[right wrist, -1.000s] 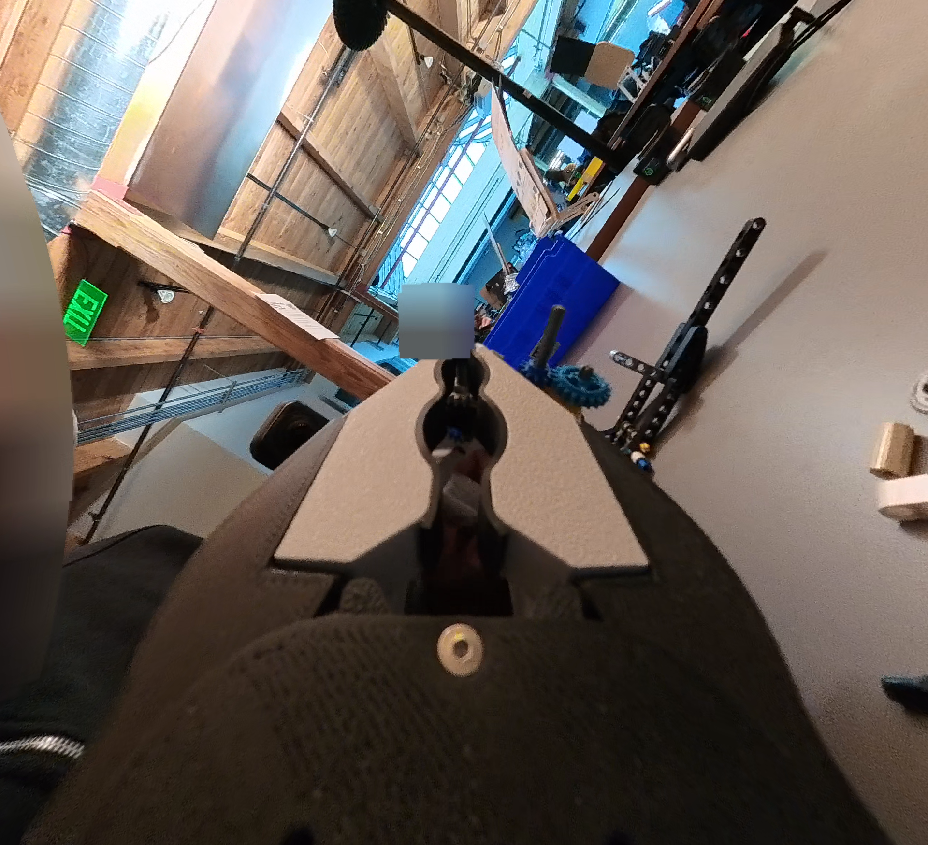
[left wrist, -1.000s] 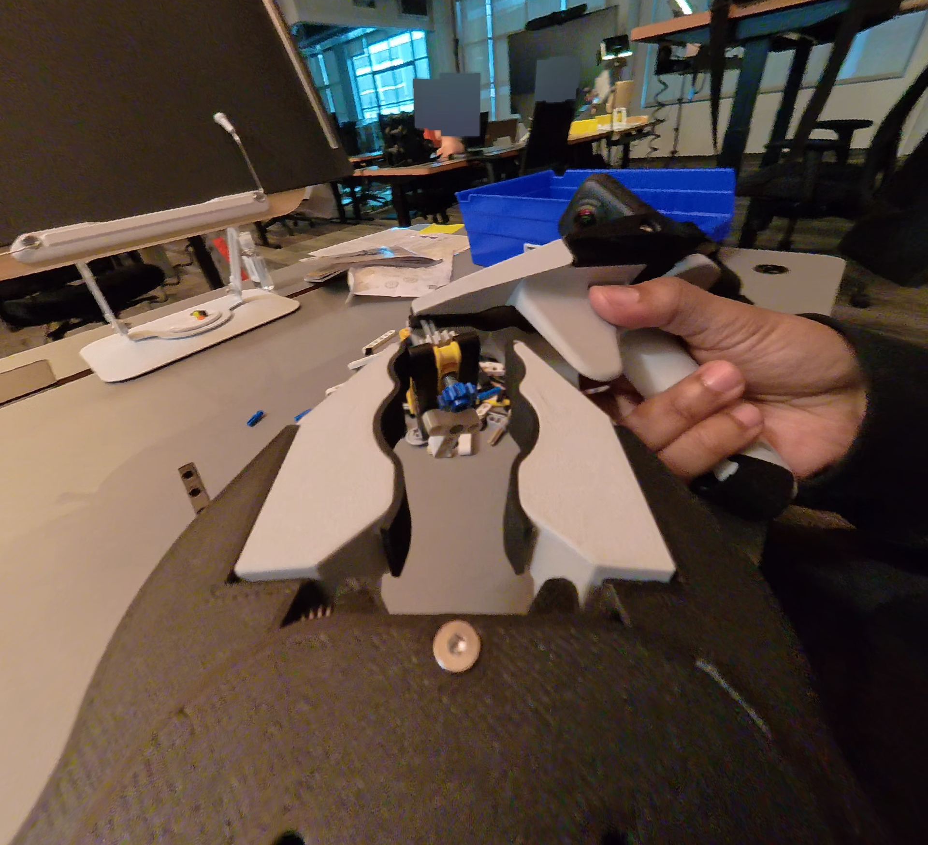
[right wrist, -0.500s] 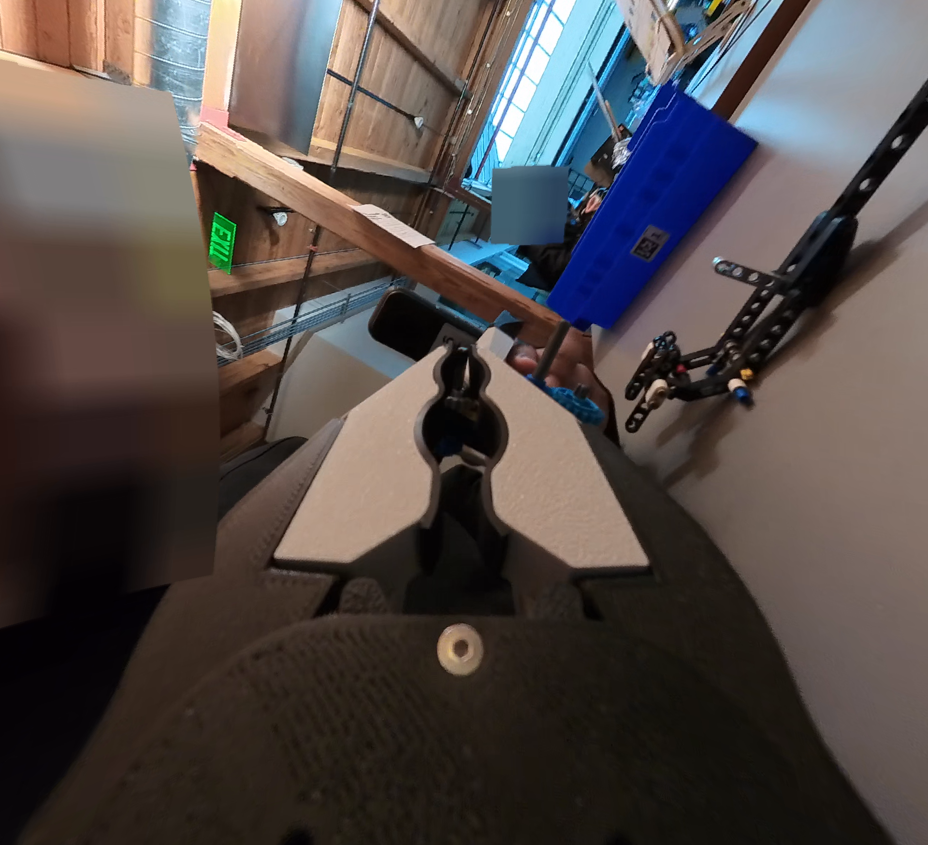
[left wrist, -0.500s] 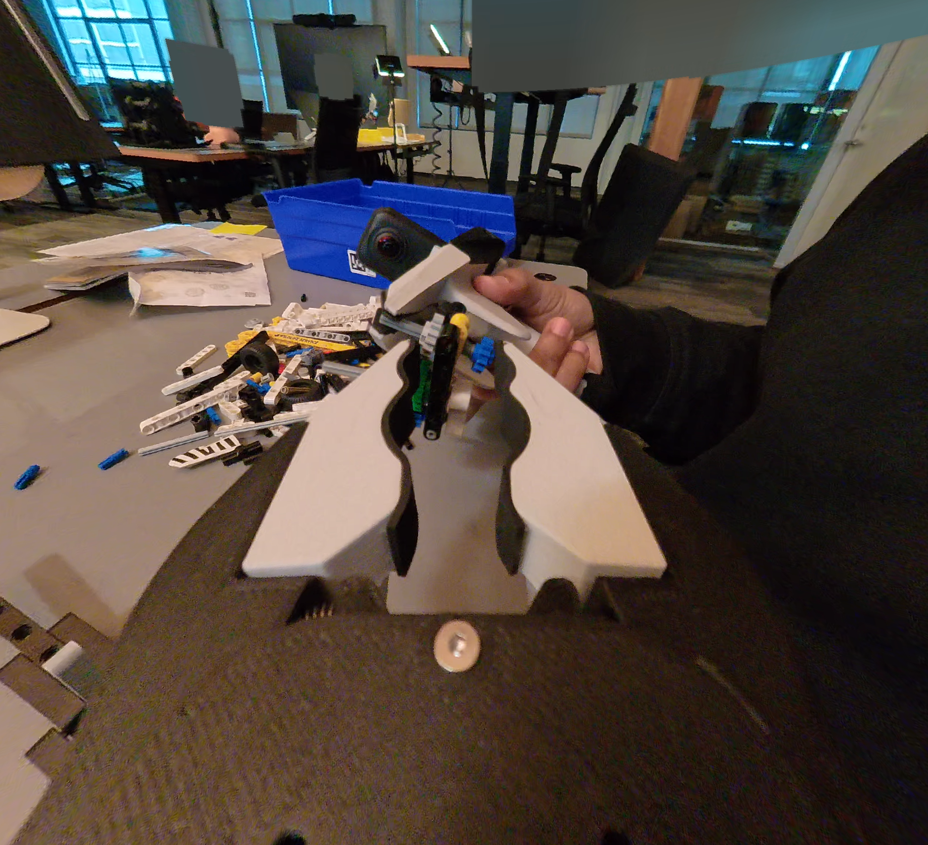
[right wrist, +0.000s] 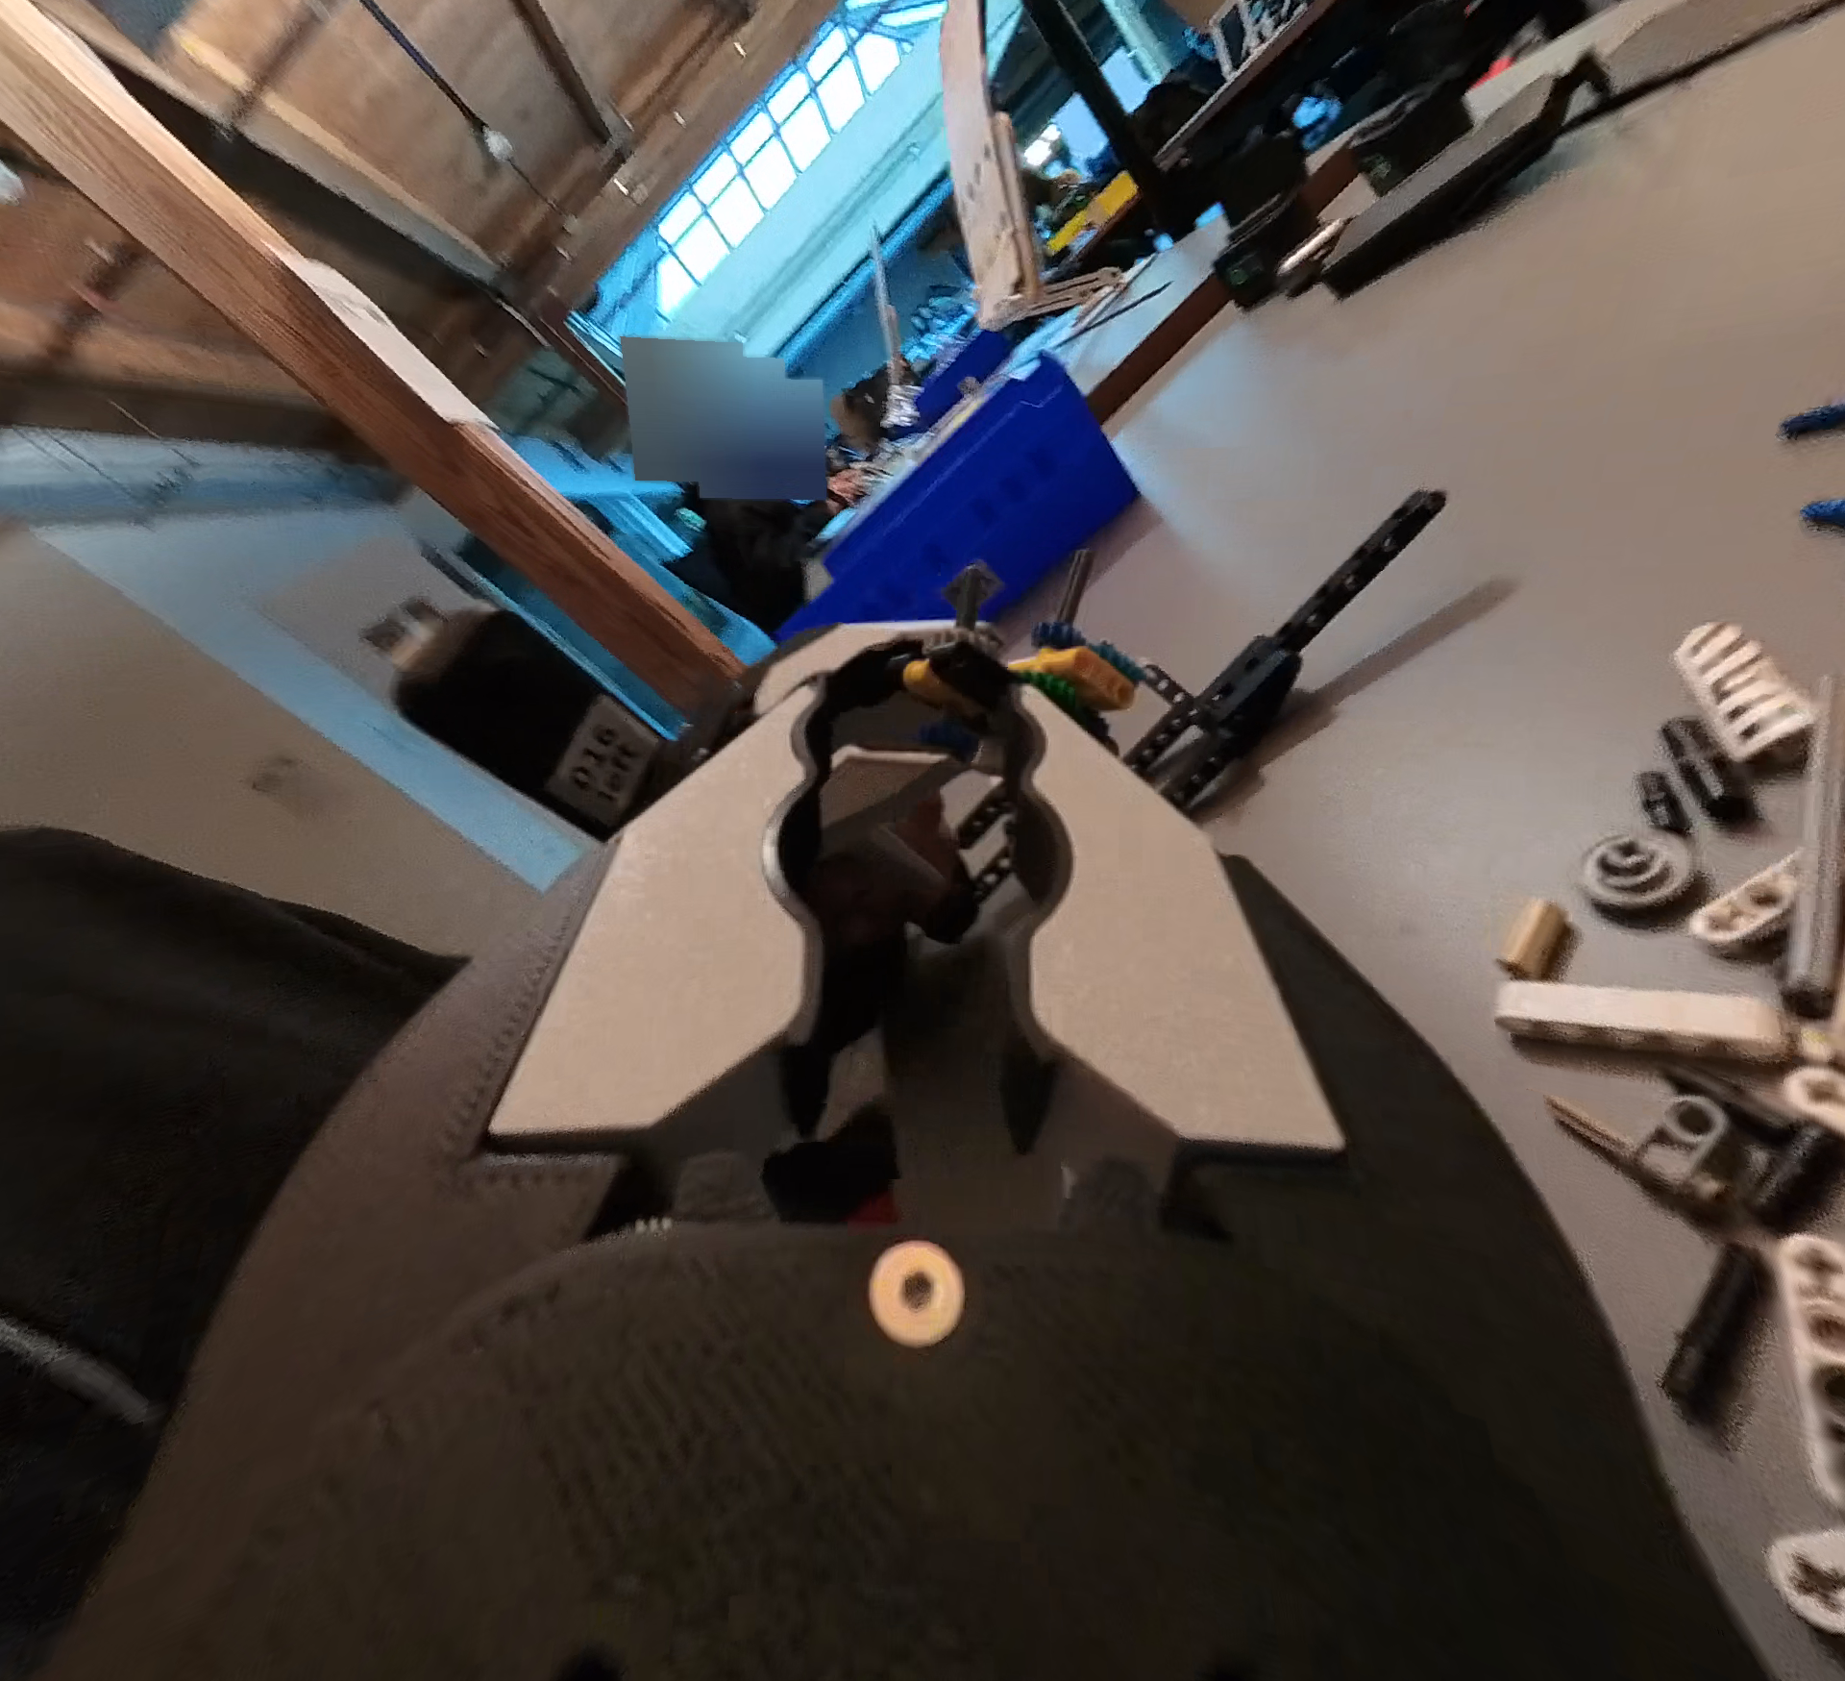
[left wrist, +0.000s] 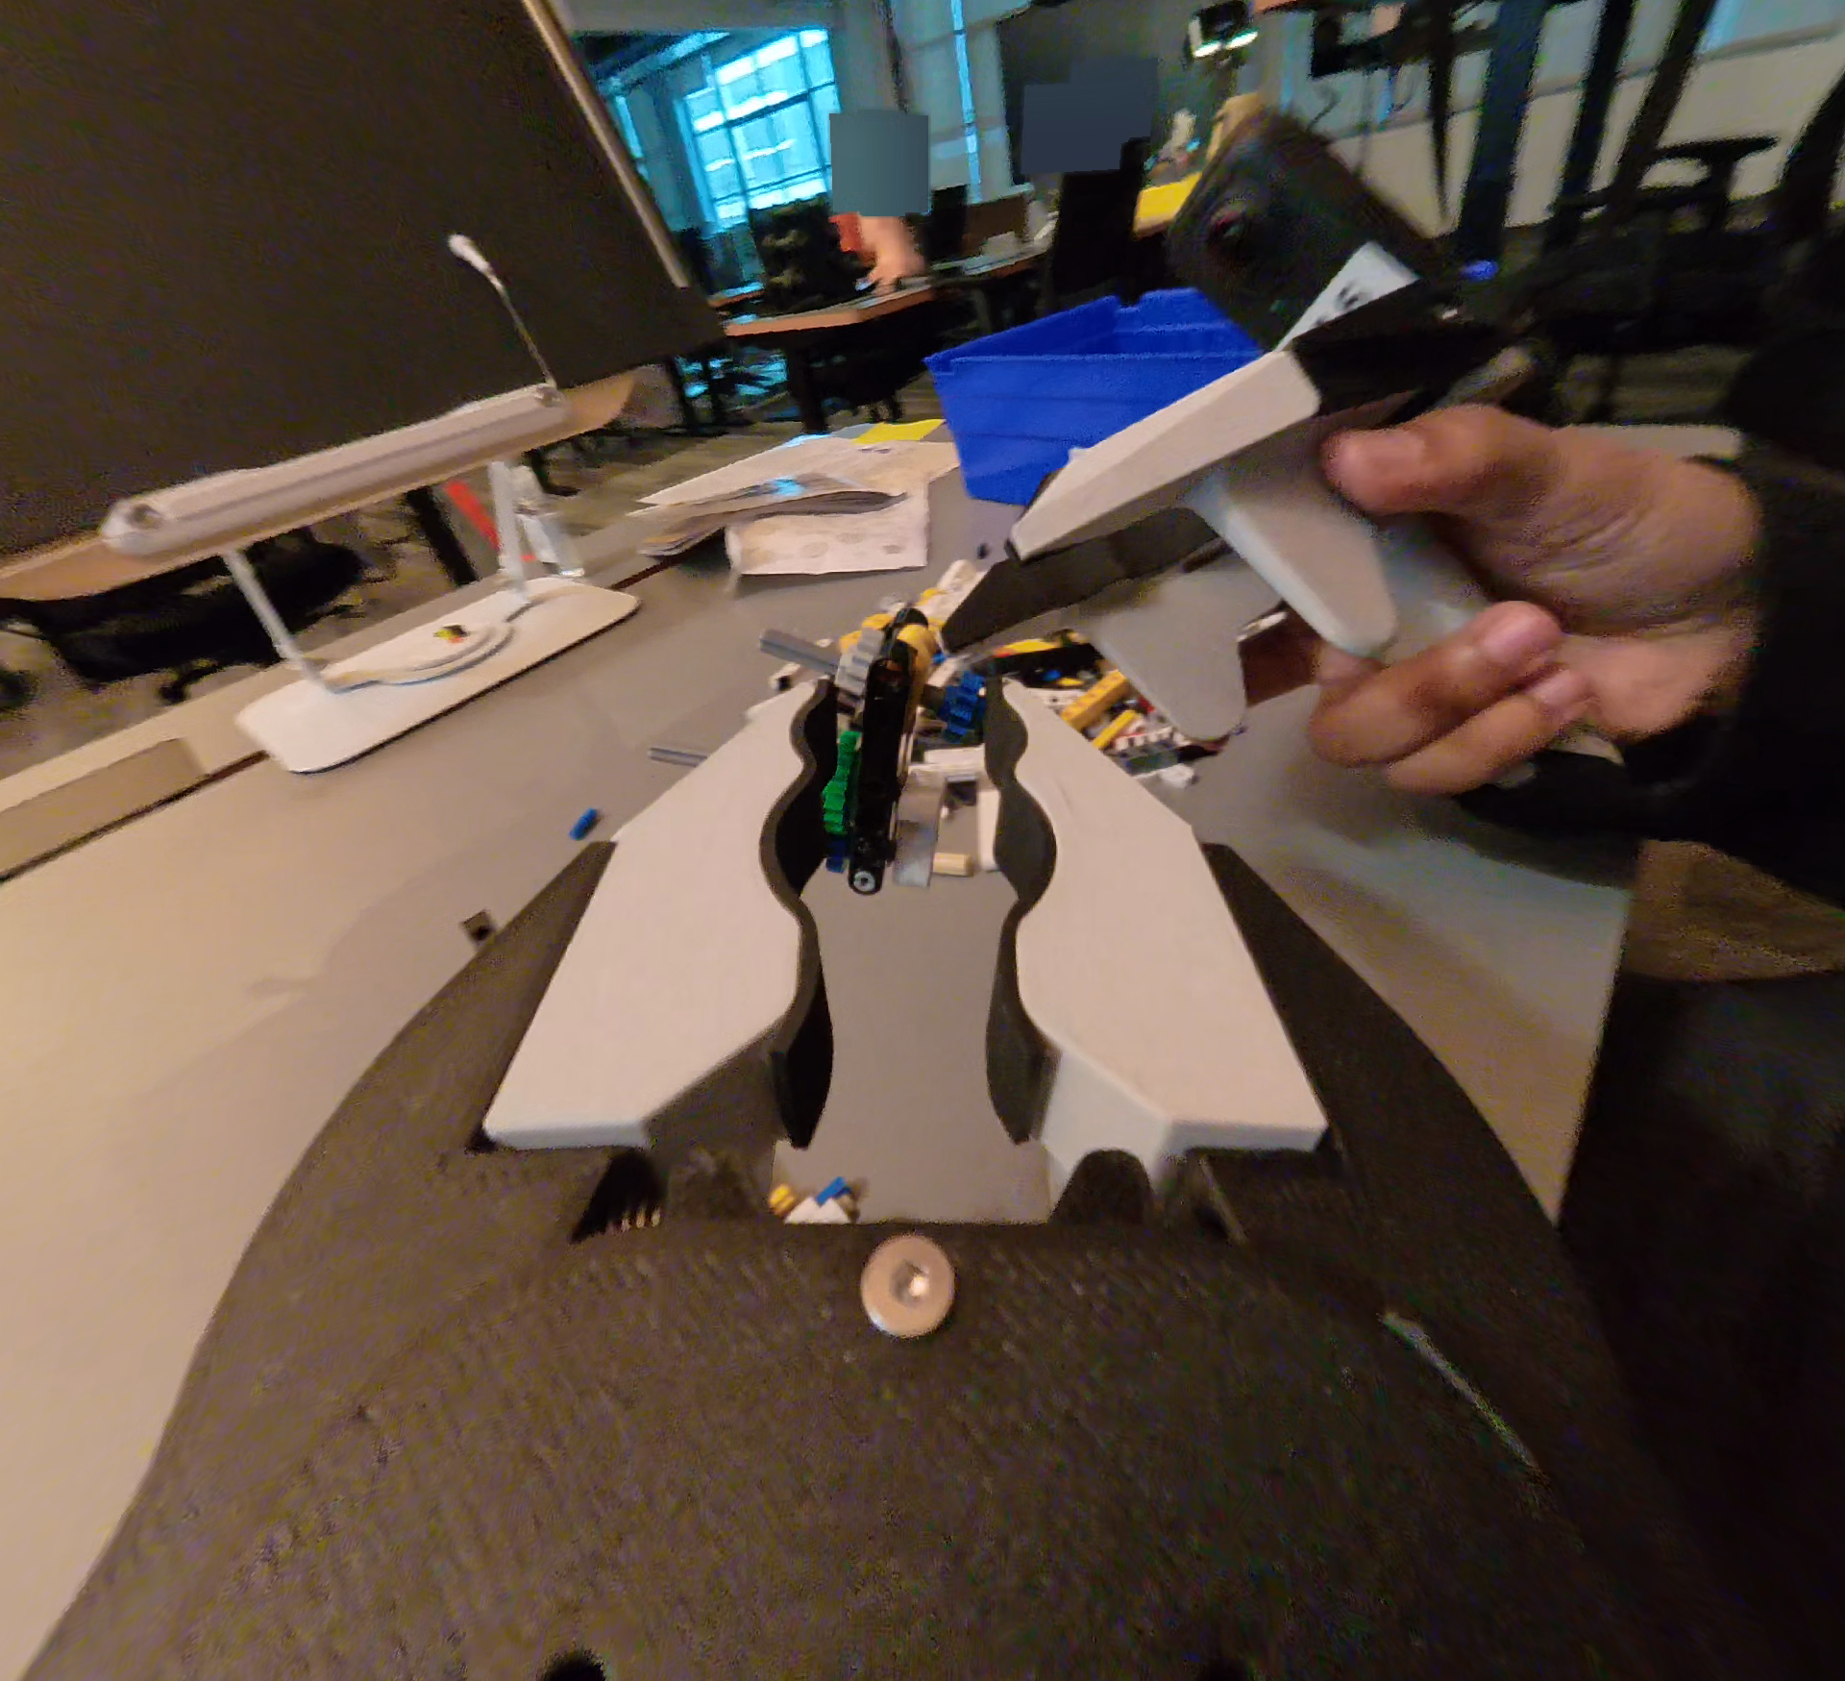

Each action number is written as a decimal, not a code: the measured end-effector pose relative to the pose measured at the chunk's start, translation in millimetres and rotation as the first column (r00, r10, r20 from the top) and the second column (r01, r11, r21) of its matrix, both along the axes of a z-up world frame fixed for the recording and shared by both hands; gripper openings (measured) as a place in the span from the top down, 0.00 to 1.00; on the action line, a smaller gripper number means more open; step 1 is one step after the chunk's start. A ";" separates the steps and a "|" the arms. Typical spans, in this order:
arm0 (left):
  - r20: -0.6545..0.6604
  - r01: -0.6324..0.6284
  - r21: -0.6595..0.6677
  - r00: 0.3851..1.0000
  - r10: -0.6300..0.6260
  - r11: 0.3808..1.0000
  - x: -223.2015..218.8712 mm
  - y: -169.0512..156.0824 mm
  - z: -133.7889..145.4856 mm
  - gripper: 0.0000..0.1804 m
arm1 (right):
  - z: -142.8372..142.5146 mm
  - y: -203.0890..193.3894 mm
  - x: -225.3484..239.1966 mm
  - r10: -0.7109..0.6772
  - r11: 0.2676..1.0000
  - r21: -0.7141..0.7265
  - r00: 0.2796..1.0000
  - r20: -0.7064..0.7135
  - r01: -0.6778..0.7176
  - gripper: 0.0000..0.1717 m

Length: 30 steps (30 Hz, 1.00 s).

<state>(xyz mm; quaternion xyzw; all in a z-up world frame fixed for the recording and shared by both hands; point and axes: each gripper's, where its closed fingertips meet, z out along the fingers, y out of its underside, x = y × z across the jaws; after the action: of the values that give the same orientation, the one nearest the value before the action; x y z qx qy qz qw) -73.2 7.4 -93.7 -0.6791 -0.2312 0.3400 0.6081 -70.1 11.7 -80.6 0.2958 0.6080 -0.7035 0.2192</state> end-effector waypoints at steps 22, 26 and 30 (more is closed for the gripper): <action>0.291 0.265 0.513 0.841 -0.456 0.817 20.0 1.8 23.3 0.78 | -9.8 8.0 23.3 0.115 0.925 0.309 0.610 -0.784 0.223 0.87; 0.297 0.366 0.675 0.659 -0.690 0.640 38.2 -2.0 35.1 0.79 | 2.5 13.3 48.5 0.160 0.970 0.237 0.609 -0.777 0.047 0.87; 0.342 0.407 0.542 0.692 -0.635 0.736 42.8 -0.9 24.7 0.81 | 4.1 18.9 56.7 0.207 0.969 0.248 0.605 -0.769 -0.015 0.87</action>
<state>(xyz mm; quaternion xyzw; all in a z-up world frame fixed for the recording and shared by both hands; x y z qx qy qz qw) -30.4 6.5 -69.0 -0.6314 -0.2422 -0.1018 0.7296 -13.5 30.6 -76.6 -0.0605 0.7320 -0.6759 -0.0607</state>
